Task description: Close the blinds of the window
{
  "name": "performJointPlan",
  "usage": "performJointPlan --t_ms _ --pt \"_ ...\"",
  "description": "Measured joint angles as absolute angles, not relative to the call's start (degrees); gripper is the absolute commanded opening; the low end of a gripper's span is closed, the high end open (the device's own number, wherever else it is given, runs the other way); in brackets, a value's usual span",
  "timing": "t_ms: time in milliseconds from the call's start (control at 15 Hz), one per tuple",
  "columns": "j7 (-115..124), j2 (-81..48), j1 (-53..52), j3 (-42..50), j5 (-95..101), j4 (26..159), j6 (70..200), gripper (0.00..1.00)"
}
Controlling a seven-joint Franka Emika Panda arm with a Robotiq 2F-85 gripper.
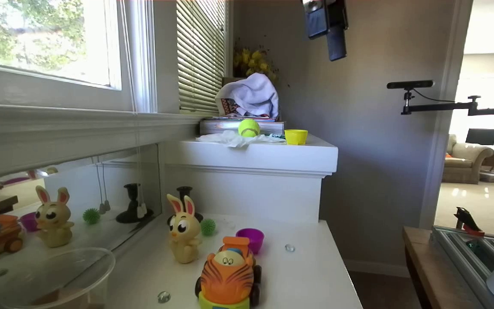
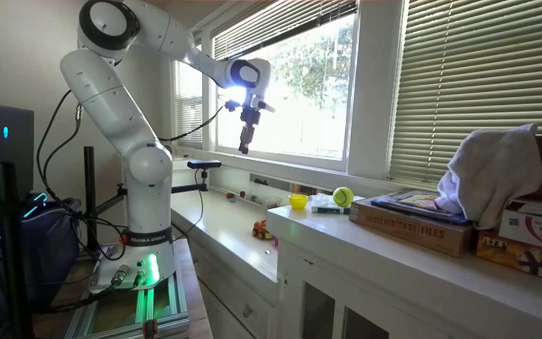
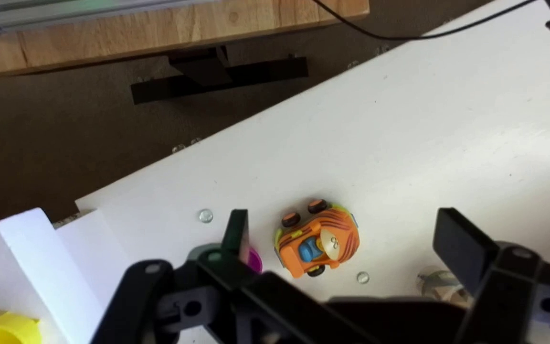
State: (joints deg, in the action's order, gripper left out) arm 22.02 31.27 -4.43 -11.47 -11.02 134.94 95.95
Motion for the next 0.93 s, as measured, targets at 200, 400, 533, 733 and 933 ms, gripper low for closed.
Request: performJointPlan --t_ms 200,400,533,733,933 --pt "22.0 29.8 -3.8 -11.6 -10.0 135.6 104.9 1.00" --pt "22.0 27.6 -3.3 -11.9 -6.8 137.4 114.8 1.00" --pt "22.1 26.1 -2.9 -12.4 -3.9 139.3 122.0 1.00" --pt "23.0 23.8 -2.1 -13.5 1.1 142.3 132.0 1.00" --pt "23.7 21.4 -1.3 -14.6 5.5 144.6 139.6 1.00"
